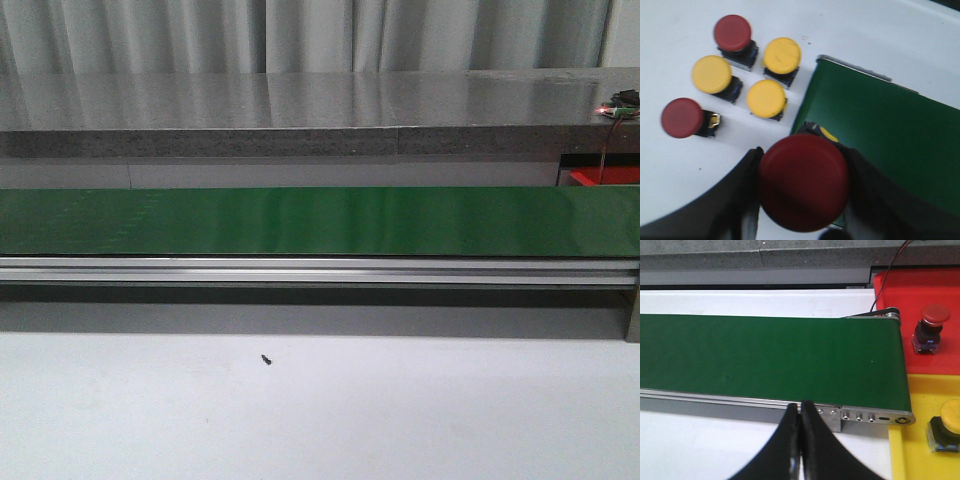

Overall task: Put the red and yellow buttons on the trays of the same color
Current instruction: 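Set the red button on the green belt and open the left gripper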

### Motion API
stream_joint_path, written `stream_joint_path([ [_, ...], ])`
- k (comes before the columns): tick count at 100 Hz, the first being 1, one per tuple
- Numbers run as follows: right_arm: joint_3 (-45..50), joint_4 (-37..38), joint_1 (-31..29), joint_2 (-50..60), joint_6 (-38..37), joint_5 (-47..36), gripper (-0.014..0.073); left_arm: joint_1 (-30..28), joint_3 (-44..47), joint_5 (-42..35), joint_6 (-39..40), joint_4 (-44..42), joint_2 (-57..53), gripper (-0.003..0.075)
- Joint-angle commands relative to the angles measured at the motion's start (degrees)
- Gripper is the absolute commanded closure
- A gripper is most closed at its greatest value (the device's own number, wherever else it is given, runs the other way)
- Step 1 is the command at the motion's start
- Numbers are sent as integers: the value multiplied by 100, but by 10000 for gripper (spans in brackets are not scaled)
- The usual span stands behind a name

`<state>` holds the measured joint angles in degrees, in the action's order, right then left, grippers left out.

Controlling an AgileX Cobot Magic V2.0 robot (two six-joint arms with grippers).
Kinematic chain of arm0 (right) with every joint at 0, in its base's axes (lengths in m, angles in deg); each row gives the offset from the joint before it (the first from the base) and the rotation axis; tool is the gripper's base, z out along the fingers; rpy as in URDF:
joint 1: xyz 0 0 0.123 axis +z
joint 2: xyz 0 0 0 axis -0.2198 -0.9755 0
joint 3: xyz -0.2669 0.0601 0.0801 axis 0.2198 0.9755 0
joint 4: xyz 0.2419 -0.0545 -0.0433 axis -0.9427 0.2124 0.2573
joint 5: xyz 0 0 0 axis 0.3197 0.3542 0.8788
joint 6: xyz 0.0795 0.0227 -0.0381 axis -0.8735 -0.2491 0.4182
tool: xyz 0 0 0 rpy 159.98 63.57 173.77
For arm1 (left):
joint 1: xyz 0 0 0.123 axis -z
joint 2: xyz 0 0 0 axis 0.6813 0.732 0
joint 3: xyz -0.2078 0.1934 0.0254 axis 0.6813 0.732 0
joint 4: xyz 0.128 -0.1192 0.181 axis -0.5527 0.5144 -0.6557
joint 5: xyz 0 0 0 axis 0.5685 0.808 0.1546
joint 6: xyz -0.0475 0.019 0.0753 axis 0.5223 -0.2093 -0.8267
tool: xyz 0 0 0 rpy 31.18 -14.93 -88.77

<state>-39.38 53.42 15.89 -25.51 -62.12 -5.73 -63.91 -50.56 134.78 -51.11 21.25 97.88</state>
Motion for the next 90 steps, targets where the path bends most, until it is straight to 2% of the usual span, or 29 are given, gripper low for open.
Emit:
stream_joint_path([
  [1,-155,27,9,1,21,-405,660,285,-141,-358,23,12,-272,620],
  [31,-155,27,9,1,21,-386,660,765,-141,-462,23,-52,111,620],
  [82,-155,27,9,1,21,-431,660,770,-114,-574,23,-112,724,619],
  [90,-155,27,9,1,21,-431,660,770,-114,-538,23,-112,722,580],
])
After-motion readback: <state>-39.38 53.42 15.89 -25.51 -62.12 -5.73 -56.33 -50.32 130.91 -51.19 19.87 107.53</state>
